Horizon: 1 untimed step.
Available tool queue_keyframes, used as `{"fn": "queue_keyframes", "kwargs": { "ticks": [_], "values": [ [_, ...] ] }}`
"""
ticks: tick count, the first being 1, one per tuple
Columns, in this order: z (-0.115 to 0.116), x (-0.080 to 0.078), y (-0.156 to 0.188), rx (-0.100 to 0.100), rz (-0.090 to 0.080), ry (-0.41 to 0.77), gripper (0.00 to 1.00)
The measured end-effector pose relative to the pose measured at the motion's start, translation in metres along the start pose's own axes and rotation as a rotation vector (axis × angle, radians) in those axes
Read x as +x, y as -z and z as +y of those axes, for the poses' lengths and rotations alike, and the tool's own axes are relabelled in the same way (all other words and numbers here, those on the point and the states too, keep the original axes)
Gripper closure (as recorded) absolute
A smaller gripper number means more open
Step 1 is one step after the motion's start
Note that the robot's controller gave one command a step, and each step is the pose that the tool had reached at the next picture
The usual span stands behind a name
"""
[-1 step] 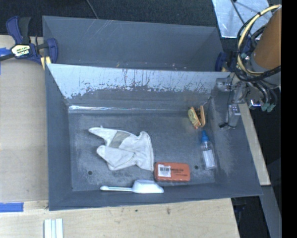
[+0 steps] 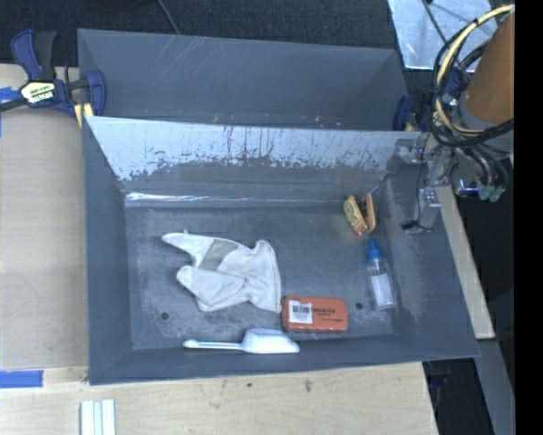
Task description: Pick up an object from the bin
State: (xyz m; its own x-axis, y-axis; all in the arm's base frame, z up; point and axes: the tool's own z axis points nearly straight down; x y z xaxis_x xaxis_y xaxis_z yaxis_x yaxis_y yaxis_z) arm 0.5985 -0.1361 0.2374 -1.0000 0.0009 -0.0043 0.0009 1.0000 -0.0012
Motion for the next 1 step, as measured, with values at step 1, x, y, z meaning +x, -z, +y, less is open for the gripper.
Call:
{"fn": "queue_keyframes", "kwargs": {
  "ticks": [1],
  "values": [
    [0.0216,-0.0113,-0.0395,0.002,-0.007,-0.020,0.00]
  ]
}}
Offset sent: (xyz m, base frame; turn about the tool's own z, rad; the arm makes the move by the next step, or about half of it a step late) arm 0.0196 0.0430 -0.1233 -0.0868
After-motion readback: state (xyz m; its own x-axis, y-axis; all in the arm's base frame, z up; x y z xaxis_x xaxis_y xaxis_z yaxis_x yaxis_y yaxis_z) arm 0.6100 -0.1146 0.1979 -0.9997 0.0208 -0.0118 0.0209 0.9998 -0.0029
